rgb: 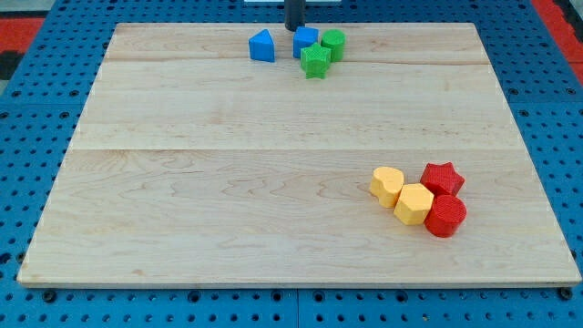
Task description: Move the blue triangle close to the left of the blue cube
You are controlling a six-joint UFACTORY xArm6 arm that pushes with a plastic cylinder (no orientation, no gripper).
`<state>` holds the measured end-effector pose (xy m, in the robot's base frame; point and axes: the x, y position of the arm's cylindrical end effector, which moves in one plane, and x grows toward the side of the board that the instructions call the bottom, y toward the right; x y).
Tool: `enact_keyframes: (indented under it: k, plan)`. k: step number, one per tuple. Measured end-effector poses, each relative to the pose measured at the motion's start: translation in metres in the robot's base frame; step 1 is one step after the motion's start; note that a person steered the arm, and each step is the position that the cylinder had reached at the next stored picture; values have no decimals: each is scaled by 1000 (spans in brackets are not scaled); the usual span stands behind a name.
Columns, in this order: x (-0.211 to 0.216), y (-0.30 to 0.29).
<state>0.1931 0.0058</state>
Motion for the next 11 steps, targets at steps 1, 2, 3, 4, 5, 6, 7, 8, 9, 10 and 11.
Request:
enact_keyframes:
  k: [1, 2, 3, 4, 5, 6, 7, 8, 9, 10, 11]
  plan:
    - [-1, 37]
    - [-1, 77]
    - [-1, 84]
    - [4, 162]
    - [64, 182]
    - [142, 145]
    - [187, 47]
    - [175, -81]
    - [108, -98]
    - [67, -89]
    - [62, -68]
